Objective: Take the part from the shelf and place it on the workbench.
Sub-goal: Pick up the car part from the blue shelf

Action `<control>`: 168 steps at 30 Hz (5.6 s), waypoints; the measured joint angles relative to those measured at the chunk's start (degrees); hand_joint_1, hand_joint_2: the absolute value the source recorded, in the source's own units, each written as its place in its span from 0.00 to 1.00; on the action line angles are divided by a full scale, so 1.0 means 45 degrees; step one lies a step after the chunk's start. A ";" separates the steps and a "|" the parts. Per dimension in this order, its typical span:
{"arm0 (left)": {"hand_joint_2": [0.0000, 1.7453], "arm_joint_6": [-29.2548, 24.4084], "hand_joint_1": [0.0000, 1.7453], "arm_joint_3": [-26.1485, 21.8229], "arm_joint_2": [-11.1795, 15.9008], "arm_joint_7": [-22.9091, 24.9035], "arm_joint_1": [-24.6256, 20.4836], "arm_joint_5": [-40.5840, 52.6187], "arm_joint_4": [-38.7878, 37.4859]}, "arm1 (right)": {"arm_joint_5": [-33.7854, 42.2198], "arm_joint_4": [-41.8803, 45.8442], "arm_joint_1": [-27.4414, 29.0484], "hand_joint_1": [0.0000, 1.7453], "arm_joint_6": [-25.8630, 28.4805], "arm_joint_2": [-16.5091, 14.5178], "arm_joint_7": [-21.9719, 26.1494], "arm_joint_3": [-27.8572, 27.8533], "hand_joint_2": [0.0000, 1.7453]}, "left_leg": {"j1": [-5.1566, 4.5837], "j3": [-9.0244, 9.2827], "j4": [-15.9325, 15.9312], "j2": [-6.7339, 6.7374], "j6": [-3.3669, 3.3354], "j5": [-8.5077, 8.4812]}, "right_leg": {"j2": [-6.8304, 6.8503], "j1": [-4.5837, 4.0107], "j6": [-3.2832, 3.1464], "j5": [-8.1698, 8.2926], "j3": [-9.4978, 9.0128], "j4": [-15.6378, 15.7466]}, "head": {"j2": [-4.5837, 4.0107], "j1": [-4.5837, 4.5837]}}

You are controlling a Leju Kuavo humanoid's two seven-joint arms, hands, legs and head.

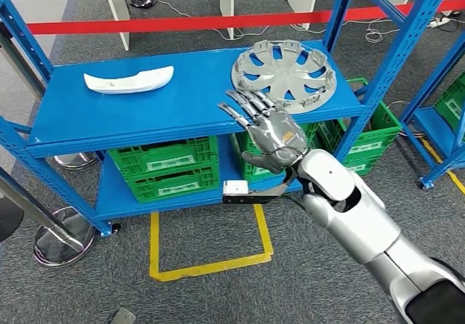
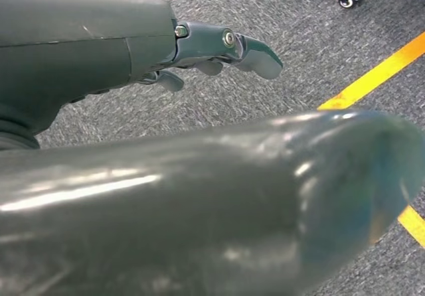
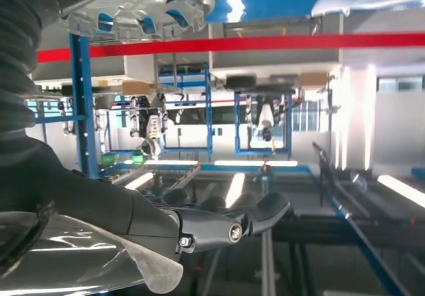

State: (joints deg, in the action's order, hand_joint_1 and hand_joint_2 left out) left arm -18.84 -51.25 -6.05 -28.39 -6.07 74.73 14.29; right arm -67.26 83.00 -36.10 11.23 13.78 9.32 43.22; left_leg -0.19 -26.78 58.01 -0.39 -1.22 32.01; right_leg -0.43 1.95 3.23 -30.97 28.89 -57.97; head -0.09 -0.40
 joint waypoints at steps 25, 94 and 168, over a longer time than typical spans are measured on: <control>0.00 0.0941 0.00 0.0078 -0.0023 -0.0236 0.0020 -0.0324 0.0000 | 0.1959 -0.1352 -0.1539 0.00 -0.2753 0.0008 -0.0123 0.1441 1.00 | 0.0000 -0.0019 0.0001 -0.0002 0.0001 -0.0003 | 0.0004 0.0000 0.0004 0.0005 0.0018 -0.0003 | 0.0000 0.0001; 0.00 0.0441 0.00 0.0151 -0.0125 0.0408 -0.0127 -0.0885 -0.0024 | 0.1084 -0.1492 -0.0356 0.00 -0.1143 -0.0372 -0.1075 0.1169 1.00 | 0.0186 -0.2762 0.2800 0.0030 0.0549 -0.0242 | 0.0117 -0.0179 -0.0739 0.0828 0.1121 -0.0052 | 0.0000 0.0102; 0.00 0.0355 0.00 0.0092 -0.0175 0.0442 -0.0097 -0.1224 -0.0024 | 0.0792 -0.2981 -0.0713 0.00 -0.0746 -0.1257 -0.1572 0.0692 1.00 | 0.0170 -0.1664 -0.0066 0.0032 -0.0126 -0.1403 | 0.0074 -0.0297 -0.0249 -0.0808 0.2922 -0.3633 | 0.0000 -0.0017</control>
State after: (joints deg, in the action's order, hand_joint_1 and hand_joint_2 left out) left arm -17.25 -50.84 -6.84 -26.40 -6.50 69.23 14.18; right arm -63.70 69.59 -39.31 7.87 8.12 2.24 46.34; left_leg 0.57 -34.26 57.71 -0.25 -1.79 25.69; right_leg -0.10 0.61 2.11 -34.60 42.04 -74.32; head -0.09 -0.48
